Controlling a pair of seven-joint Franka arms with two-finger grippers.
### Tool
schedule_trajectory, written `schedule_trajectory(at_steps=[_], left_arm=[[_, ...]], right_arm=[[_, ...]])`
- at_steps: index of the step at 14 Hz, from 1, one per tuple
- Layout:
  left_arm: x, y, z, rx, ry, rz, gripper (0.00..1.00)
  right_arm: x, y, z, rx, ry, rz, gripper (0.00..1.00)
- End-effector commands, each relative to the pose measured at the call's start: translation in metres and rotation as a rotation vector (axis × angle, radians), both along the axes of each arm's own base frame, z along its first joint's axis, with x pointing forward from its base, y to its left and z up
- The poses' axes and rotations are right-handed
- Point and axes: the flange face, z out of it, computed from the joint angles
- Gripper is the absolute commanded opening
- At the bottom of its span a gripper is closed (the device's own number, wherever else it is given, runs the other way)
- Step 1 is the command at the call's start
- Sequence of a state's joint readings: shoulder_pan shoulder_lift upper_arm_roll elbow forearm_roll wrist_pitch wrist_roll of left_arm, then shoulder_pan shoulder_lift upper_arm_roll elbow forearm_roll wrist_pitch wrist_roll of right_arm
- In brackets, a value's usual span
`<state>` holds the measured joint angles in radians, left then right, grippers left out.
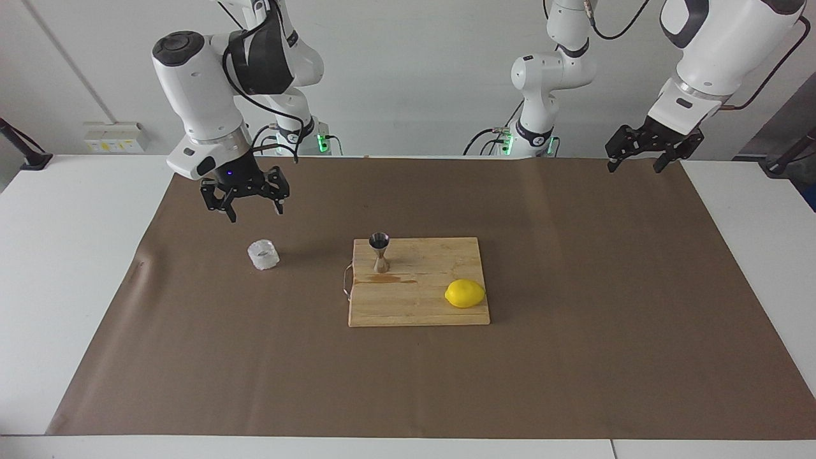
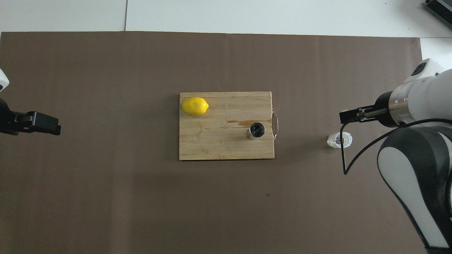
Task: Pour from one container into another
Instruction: 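Open the right gripper and withdraw it from the white cup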
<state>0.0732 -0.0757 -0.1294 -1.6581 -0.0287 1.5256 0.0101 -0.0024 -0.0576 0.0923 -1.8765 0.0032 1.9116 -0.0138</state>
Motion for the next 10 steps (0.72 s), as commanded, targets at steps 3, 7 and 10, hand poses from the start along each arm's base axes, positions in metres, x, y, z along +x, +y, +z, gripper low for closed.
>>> schedule_trajectory(at_steps=[3, 7, 10], left_arm=[[-0.009, 0.003, 0.002, 0.021, 0.004, 0.011, 1.00], [-0.009, 0.003, 0.002, 0.021, 0.004, 0.011, 1.00], [-0.009, 0.004, 0.002, 0.021, 0.004, 0.013, 1.00]], right_arm=[[0.010, -0.022, 0.065, -0.024, 0.045, -0.123, 1.00], [0.000, -0.027, 0.080, -0.024, 0.061, -0.170, 1.00], [-0.006, -0.026, 0.081, -0.025, 0.074, -0.172, 1.00]])
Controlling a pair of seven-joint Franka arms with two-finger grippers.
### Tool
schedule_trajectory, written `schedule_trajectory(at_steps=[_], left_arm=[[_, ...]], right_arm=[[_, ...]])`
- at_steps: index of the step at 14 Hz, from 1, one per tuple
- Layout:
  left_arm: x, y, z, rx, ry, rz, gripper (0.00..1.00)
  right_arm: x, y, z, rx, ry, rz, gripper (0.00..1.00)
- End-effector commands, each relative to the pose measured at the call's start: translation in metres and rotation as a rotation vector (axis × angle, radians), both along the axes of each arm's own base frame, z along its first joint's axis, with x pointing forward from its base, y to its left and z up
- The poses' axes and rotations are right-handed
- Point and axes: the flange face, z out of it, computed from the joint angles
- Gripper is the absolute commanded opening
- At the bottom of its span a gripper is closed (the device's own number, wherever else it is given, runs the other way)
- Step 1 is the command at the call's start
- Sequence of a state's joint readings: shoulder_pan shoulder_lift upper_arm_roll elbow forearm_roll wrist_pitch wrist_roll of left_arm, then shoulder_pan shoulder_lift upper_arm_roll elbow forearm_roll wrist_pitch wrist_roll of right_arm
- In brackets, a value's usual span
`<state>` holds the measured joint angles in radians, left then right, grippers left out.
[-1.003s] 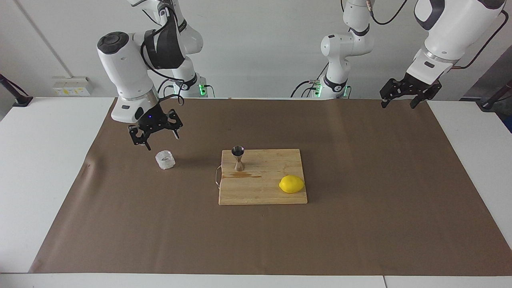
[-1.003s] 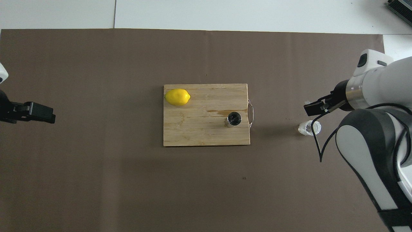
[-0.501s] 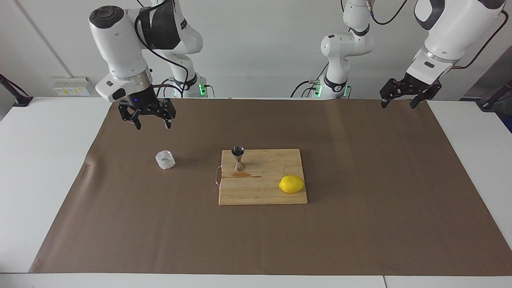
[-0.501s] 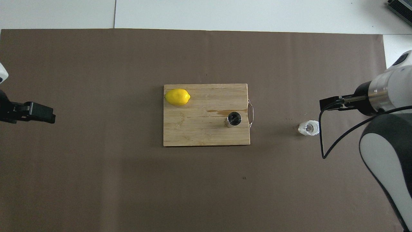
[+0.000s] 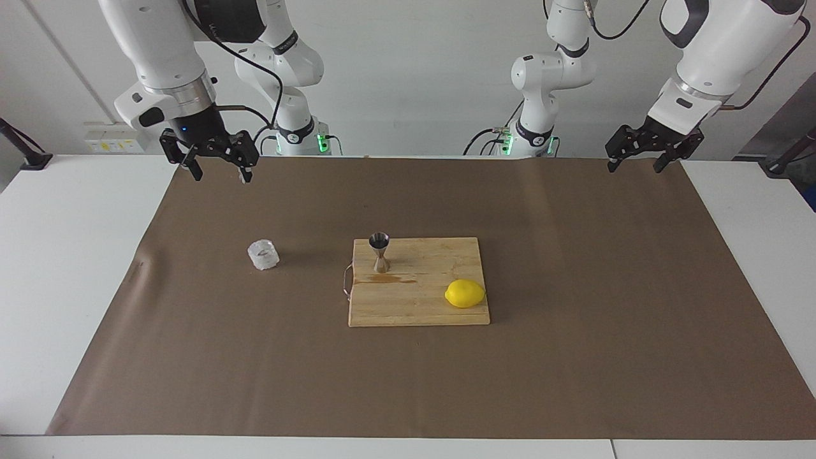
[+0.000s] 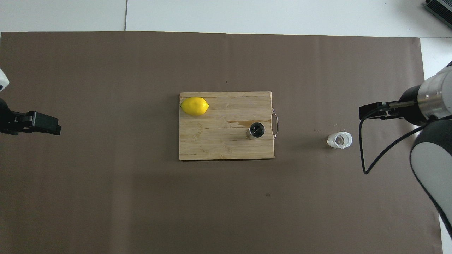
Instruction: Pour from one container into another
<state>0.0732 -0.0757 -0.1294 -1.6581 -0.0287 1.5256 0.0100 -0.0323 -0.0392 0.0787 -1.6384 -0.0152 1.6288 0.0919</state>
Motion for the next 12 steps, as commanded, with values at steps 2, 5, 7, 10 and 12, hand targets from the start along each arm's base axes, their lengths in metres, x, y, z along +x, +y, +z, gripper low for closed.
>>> schedule_trajectory(at_steps=[2, 5, 7, 10, 12], left_arm=[[-0.0086, 0.0035, 0.0017, 0.023, 0.004, 0.011, 1.00], [-0.0086, 0.0043, 0.0017, 0.023, 0.004, 0.012, 1.00], [-0.0086, 0.0035, 0.0017, 0.023, 0.004, 0.011, 1.00], [-0.0086, 0.0043, 0.0017, 0.023, 0.004, 0.013, 1.00], [-0.0086, 0.0041, 0.0017, 0.021, 0.004, 0.013, 1.00]], right_arm=[[-0.0038, 0.0000, -0.0030, -0.006, 0.026, -0.022, 1.00], [-0.0073, 0.0035, -0.0052, -0.006, 0.037, -0.015, 1.00], [-0.0073, 0.0077, -0.0051, -0.006, 0.035, -0.010, 1.00], [-0.0078, 0.0085, -0.0043, -0.006, 0.033, -0.009, 1.00], [-0.0079, 0.0085, -0.0050, -0.006, 0.035, -0.010, 1.00]])
